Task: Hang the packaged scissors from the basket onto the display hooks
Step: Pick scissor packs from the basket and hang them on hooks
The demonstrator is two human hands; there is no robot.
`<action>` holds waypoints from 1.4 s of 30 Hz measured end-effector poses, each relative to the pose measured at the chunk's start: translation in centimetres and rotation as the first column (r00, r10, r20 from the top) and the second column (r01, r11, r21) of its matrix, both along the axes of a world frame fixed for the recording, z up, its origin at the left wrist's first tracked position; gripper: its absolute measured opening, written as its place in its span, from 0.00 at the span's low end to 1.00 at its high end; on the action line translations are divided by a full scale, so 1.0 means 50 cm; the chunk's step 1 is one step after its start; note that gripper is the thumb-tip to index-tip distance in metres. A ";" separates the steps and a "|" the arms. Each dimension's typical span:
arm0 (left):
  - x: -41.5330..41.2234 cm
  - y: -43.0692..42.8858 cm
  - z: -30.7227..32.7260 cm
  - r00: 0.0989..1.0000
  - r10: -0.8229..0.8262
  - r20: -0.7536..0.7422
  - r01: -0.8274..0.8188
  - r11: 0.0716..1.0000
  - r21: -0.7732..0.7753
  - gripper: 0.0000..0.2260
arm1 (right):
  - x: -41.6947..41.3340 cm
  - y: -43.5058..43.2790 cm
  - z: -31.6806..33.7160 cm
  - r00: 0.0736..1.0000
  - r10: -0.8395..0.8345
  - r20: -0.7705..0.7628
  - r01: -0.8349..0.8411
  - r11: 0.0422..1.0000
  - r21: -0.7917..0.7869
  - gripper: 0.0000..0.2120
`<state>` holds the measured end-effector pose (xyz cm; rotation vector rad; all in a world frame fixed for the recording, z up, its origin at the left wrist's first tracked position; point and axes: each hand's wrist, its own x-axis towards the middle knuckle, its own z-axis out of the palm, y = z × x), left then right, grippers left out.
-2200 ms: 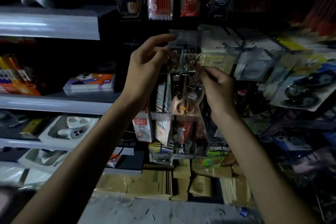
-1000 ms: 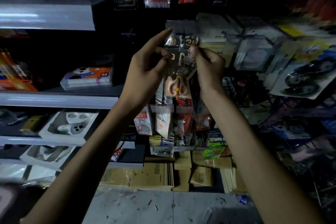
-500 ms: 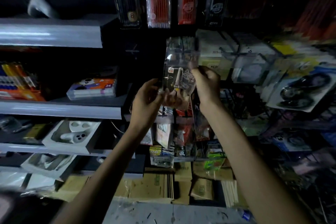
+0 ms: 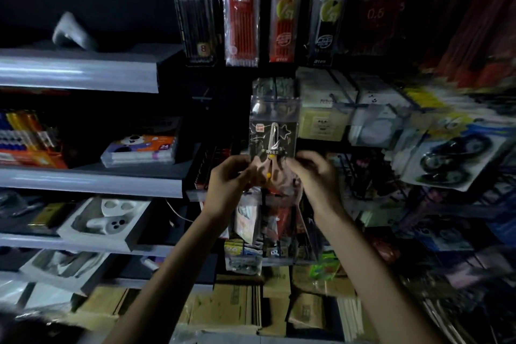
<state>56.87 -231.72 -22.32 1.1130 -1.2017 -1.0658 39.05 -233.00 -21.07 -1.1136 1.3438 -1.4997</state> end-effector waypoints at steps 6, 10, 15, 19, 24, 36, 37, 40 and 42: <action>-0.013 0.007 -0.012 0.991 0.123 -0.052 -0.124 0.992 -0.009 0.06 | 0.011 0.019 -0.049 0.996 -0.051 -0.070 0.045 0.995 -0.092 0.05; -0.025 0.015 -0.039 0.977 0.208 0.039 -0.203 0.974 -0.095 0.04 | 0.021 0.018 -0.062 0.988 -0.141 -0.067 0.130 0.980 -0.152 0.09; -0.042 0.037 -0.063 0.977 0.190 0.101 -0.177 0.976 -0.125 0.14 | 0.035 0.005 -0.066 0.981 -0.191 0.019 0.192 0.971 -0.141 0.09; -0.042 0.033 -0.063 0.986 0.151 0.075 -0.144 0.985 -0.091 0.17 | 0.039 -0.008 -0.076 0.973 -0.229 0.017 0.230 0.967 -0.108 0.08; -0.044 0.007 -0.045 0.992 0.126 0.014 -0.125 0.992 -0.027 0.20 | 0.051 -0.037 -0.056 0.973 -0.226 0.035 0.228 0.970 -0.083 0.05; -0.046 -0.064 -0.022 0.990 0.118 -0.079 -0.112 0.991 0.076 0.25 | 0.041 -0.071 -0.015 0.999 -0.048 -0.007 0.048 0.996 0.077 0.17; -0.044 -0.069 -0.023 0.989 0.123 -0.086 -0.115 0.989 0.090 0.26 | 0.040 -0.074 -0.015 0.999 -0.047 -0.010 0.048 0.995 0.086 0.17; -0.043 -0.080 -0.029 0.983 0.132 -0.125 -0.116 0.985 0.127 0.26 | 0.036 -0.081 -0.010 0.999 -0.039 0.000 0.039 0.993 0.116 0.17; -0.045 -0.091 -0.031 0.982 0.137 -0.132 -0.120 0.984 0.133 0.26 | 0.035 -0.088 -0.001 1.000 -0.020 0.015 0.018 0.992 0.125 0.19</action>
